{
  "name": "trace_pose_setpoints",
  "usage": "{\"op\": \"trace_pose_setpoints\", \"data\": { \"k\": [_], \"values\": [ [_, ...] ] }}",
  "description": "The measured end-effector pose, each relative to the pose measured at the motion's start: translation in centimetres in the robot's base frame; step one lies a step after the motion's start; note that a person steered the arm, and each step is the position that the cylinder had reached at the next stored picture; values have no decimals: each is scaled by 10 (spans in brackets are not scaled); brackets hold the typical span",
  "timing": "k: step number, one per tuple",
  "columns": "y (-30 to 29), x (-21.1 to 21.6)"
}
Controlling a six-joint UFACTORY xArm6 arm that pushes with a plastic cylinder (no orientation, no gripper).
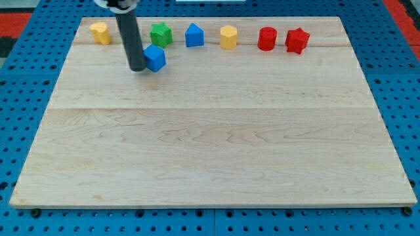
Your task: Move blue cube below the red blocks
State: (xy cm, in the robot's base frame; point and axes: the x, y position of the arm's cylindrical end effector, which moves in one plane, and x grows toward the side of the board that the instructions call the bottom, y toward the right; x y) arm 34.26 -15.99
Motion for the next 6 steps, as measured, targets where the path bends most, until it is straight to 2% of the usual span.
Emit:
{"op": "trace_pose_setpoints", "data": {
  "k": [1, 3, 5, 6],
  "values": [
    [-23, -20],
    [49, -17],
    [57, -26],
    [113, -26]
  ]
}}
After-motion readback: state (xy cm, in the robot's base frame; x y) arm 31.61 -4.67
